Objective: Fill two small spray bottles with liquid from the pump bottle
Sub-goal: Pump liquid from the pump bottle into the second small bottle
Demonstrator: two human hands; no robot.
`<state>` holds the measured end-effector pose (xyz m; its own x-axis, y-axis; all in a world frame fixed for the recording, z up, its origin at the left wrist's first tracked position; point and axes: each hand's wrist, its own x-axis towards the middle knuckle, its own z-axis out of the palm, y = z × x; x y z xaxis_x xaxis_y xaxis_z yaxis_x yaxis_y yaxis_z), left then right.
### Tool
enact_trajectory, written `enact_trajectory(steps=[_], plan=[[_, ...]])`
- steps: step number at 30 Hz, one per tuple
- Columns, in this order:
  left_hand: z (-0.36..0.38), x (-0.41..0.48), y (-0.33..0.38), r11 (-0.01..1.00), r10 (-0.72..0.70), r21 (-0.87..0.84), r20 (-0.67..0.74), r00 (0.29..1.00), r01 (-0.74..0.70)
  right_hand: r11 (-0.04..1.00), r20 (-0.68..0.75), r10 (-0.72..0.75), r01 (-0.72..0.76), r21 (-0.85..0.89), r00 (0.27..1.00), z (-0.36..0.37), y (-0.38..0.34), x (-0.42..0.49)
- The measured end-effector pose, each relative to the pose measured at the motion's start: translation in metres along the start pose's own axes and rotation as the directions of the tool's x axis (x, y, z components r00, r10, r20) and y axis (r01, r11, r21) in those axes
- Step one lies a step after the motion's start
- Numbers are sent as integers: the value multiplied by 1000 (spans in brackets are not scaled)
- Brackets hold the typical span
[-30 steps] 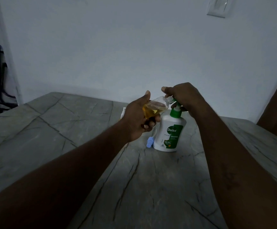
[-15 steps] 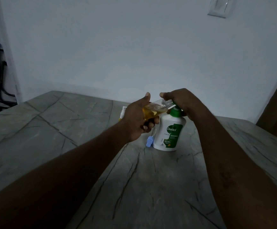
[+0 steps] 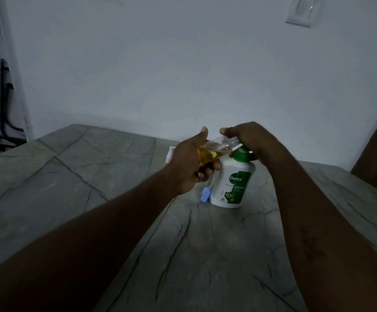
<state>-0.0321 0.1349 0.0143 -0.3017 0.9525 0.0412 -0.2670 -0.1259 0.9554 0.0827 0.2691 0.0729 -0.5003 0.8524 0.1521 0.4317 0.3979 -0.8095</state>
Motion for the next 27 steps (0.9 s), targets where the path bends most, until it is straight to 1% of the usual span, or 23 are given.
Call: enact_trajectory(steps=[4,8,10,13,14,17,20,23,25,27], plan=[[-1,1,-3,1000,-21,-8,7,1000,21,1000,22,11,-11,-4,1000,1,2,0],[2,0,-3,1000,-17,-4,-5,1000,17,999,-12,-15,15,-29,1000,0,2,-1],[3,1,-2,1000,-3,-10,4,1000,3,998,-55,-52,51,-34,997,-3,-3,-2],[2,2,0,1000,8,-25,14,1000,-7,978,-107,-165,149,-145,980,-8,-9,-5],[3,2,0,1000,8,-27,19,1000,-8,977,-108,-168,152,-149,980,-8,-9,-4],[2,1,0,999,5,-37,29,1000,-3,993,-86,-102,96,-74,991,-4,-7,-3],[3,1,0,999,1,-35,18,1000,0,996,-65,-78,75,-45,995,-4,-6,-2],[2,1,-1,1000,-7,-25,18,1000,7,999,-20,-32,33,23,999,-2,-3,-4],[-1,2,-3,1000,-14,-13,12,1000,15,999,20,-1,0,42,1000,1,0,-6],[-2,3,-4,1000,-20,-10,8,1000,20,999,27,0,-1,47,1000,2,2,-6]])
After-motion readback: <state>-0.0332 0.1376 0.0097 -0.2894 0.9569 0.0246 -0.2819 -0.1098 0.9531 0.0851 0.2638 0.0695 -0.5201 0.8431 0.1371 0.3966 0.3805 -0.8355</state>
